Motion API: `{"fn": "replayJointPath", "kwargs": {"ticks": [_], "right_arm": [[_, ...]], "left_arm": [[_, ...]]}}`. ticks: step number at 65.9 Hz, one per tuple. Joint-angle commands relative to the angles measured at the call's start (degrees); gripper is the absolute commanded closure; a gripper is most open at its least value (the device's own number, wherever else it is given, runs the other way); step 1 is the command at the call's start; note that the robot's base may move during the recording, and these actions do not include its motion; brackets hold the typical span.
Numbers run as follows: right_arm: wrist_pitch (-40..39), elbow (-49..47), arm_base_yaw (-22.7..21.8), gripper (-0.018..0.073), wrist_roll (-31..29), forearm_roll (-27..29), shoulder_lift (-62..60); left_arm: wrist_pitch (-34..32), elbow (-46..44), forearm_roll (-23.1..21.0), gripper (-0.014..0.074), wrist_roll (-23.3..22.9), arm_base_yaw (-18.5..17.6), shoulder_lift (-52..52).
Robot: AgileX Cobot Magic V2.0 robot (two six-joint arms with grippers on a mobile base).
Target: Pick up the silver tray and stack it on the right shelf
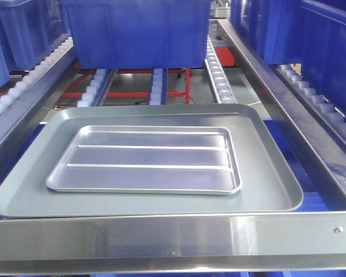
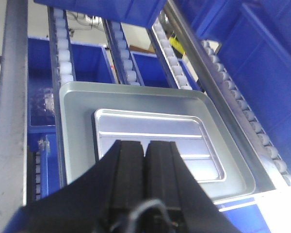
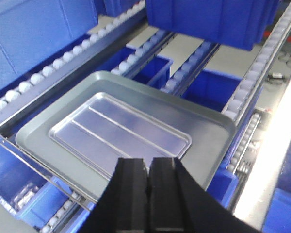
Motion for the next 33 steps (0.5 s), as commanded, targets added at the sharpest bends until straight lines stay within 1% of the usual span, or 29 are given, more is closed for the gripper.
{"fn": "replayJointPath", "kwargs": {"ticks": [1,5,11,33], "right_arm": [[-4.22,0.31,0.08,0.0507,-0.66,-2.23,-4.68],[-4.21,1.16,0.08,0.0507,-0.66,-2.23,-7.64],[-3.77,1.29,0.08,0.0507,-0.66,-2.23,-9.89],[-3.72,1.29,0.08,0.0507,-0.66,-2.23,-10.07]], "left_arm": [[-1.83,-0.50,0.17,0.0687,0.41,-0.09,-3.28],[-0.26,-0.14,-0.68,0.0687,0.41,-0.09,-5.32],[-0.37,0.18,-0.82,0.0687,0.41,-0.09,-6.54],[-0.37,0.18,-0.82,0.0687,0.41,-0.09,-6.54]]}}
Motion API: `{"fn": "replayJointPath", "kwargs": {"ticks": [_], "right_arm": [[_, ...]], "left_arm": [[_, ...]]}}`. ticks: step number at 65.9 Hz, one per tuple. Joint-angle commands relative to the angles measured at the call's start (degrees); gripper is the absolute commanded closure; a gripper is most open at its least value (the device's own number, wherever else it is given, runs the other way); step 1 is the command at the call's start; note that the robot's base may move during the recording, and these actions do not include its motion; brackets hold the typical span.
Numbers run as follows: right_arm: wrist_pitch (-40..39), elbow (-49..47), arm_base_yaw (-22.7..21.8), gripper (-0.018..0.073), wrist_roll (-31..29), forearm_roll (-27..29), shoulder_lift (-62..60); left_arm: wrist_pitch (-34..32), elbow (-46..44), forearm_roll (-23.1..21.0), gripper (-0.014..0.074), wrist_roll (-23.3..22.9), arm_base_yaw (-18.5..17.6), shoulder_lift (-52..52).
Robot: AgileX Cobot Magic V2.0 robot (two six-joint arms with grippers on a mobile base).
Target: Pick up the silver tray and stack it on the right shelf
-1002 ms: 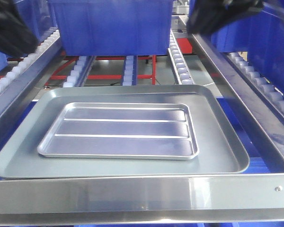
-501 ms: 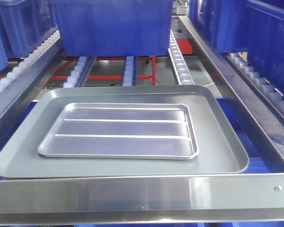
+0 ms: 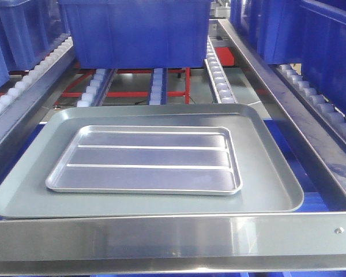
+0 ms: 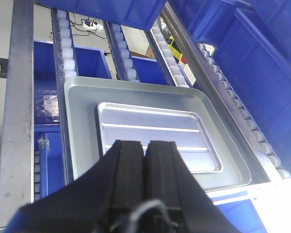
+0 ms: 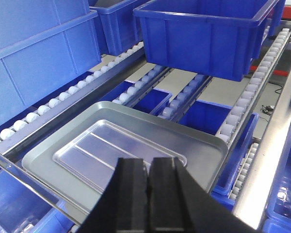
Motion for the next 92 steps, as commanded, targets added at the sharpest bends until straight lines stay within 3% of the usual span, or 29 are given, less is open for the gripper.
{"fn": "replayJointPath", "kwargs": {"ticks": [1,14,18,23,29,32,35,47,55,92], "right_arm": [[-3.72,-1.60,0.08,0.0507,-0.52,-1.72,0.40],[-3.50,0.21,-2.76,0.0507,-0.52,1.25,-0.24],[-2.73,1.06,-7.33,0.0507,-1.25,4.42,-1.98],[-6.48,3.33,-14.41,0.0507,-11.74,7.92,-4.90],[-10.27,6.40,-23.04,0.0507,-26.92,22.65,-8.37],[-11.56,8.59,-26.31,0.0507,-30.81,28.32,-9.68],[-14.14,11.09,-29.85,0.0507,-32.03,31.28,-10.66],[-29.07,20.40,-40.27,0.0507,-31.93,31.52,-14.46],[-29.17,23.45,-42.29,0.0507,-30.55,31.58,-16.67],[-25.89,23.91,-42.35,0.0507,-30.07,31.58,-17.94]], "left_arm": [[-4.54,-1.53,-0.24,0.0687,0.18,-0.09,0.49],[-4.54,-1.53,-0.24,0.0687,0.18,-0.09,0.49],[-4.54,-1.53,-0.24,0.0687,0.18,-0.09,0.49],[-4.54,-1.53,-0.24,0.0687,0.18,-0.09,0.49],[-4.54,-1.53,-0.24,0.0687,0.18,-0.09,0.49],[-4.54,-1.53,-0.24,0.0687,0.18,-0.09,0.49],[-4.54,-1.53,-0.24,0.0687,0.18,-0.09,0.49],[-4.54,-1.53,-0.24,0.0687,0.18,-0.09,0.49],[-4.54,-1.53,-0.24,0.0687,0.18,-0.09,0.49],[-4.54,-1.53,-0.24,0.0687,0.18,-0.09,0.49]]}}
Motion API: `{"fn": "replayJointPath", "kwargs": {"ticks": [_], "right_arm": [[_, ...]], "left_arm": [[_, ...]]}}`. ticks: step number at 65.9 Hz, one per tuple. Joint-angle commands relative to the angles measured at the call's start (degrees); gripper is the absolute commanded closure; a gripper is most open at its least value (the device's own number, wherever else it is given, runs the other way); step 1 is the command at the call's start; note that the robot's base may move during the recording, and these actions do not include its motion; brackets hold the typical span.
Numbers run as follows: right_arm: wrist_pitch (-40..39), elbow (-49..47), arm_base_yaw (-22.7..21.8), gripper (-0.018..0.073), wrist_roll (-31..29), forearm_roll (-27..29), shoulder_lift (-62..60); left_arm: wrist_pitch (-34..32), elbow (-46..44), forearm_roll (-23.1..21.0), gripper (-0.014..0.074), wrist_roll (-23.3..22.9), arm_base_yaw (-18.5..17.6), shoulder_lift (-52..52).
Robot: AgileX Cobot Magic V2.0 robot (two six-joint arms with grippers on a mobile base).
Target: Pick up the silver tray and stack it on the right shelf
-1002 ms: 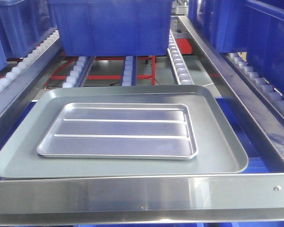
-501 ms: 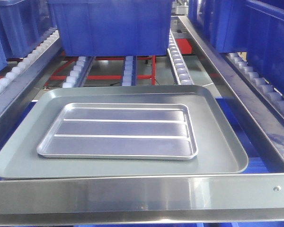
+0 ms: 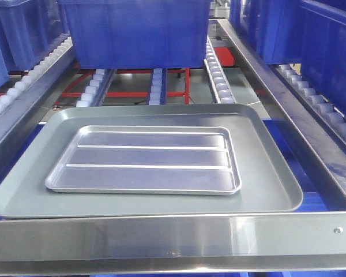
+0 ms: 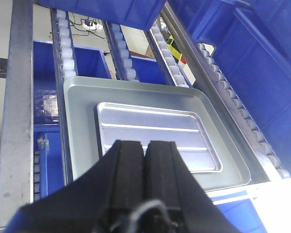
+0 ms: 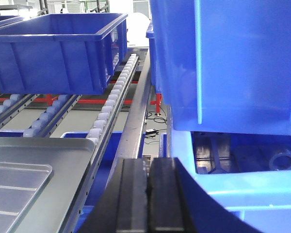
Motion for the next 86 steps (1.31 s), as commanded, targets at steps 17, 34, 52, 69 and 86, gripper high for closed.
{"fn": "replayJointPath", "kwargs": {"ticks": [17,34,52,69,86], "right_arm": [[-4.45,-0.01,-0.27,0.0507,-0.06,0.15,-1.04],[-4.39,-0.01,-0.27,0.0507,-0.06,0.15,-1.04],[-4.36,-0.01,-0.27,0.0507,-0.06,0.15,-1.04],[-4.36,-0.01,-0.27,0.0507,-0.06,0.15,-1.04],[-4.36,-0.01,-0.27,0.0507,-0.06,0.15,-1.04]], "left_arm": [[-5.09,0.02,-0.45,0.0687,0.18,-0.09,0.39],[-20.63,9.04,-1.51,0.0687,12.90,3.67,-7.94],[-22.49,20.45,-9.68,0.0687,22.22,20.62,-13.05],[-34.45,26.40,-6.91,0.0687,22.22,27.46,-13.05],[-34.47,26.39,-6.08,0.0687,22.22,27.46,-13.16]]}}
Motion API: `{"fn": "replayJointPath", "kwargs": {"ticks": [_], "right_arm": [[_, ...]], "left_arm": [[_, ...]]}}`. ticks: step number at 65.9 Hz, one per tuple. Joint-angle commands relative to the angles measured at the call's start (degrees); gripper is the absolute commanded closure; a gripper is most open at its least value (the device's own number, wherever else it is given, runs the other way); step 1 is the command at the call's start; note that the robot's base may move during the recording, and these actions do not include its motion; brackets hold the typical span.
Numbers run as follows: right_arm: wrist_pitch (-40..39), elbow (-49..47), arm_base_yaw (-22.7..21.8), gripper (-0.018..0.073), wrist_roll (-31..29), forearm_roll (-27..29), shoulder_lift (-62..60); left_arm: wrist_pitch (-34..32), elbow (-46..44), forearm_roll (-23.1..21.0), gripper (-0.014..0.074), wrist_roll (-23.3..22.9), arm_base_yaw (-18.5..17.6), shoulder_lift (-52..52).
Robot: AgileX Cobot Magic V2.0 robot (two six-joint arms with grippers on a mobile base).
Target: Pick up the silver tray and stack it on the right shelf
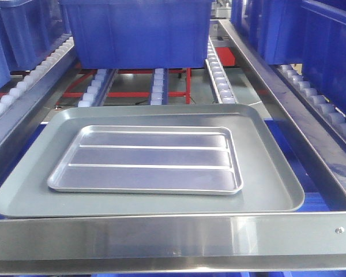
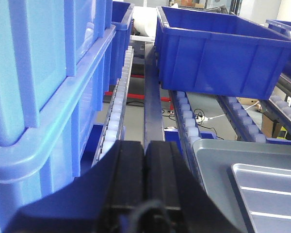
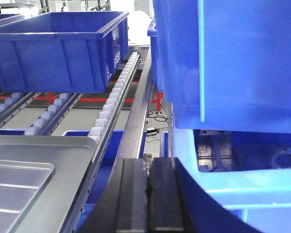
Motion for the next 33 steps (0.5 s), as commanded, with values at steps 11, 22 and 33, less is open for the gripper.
{"fn": "replayJointPath", "kwargs": {"ticks": [11,22,33], "right_arm": [[-4.72,-0.10,-0.27,0.0507,-0.16,0.15,-1.04],[-4.72,-0.10,-0.27,0.0507,-0.16,0.15,-1.04],[-4.72,-0.10,-0.27,0.0507,-0.16,0.15,-1.04]], "left_arm": [[-5.34,1.53,0.20,0.0687,0.16,0.14,-0.73],[-5.34,1.53,0.20,0.0687,0.16,0.14,-0.73],[-5.34,1.53,0.20,0.0687,0.16,0.14,-0.73]]}}
